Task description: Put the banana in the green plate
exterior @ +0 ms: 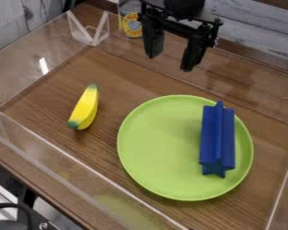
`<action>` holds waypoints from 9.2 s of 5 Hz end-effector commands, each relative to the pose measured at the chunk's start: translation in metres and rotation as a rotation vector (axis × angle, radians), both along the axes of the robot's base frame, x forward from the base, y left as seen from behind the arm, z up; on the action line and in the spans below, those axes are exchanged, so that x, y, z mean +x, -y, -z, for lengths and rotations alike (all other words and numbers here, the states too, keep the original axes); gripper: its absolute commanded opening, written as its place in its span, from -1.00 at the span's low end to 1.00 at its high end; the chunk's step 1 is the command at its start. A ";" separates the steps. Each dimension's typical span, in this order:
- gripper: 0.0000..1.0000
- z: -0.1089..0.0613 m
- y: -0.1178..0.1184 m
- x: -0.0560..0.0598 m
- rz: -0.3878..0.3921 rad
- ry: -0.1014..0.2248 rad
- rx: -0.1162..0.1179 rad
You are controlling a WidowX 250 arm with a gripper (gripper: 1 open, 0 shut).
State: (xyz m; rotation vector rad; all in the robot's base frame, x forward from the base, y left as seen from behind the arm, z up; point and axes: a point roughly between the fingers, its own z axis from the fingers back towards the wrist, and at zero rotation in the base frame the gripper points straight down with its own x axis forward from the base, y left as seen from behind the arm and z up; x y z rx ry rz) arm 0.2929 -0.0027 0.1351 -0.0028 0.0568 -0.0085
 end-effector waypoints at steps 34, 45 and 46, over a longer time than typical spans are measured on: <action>-1.00 -0.029 0.013 -0.088 -0.168 0.064 -0.071; 1.00 0.021 0.057 -0.088 -0.126 0.085 -0.102; 1.00 0.022 0.056 -0.088 -0.124 0.082 -0.099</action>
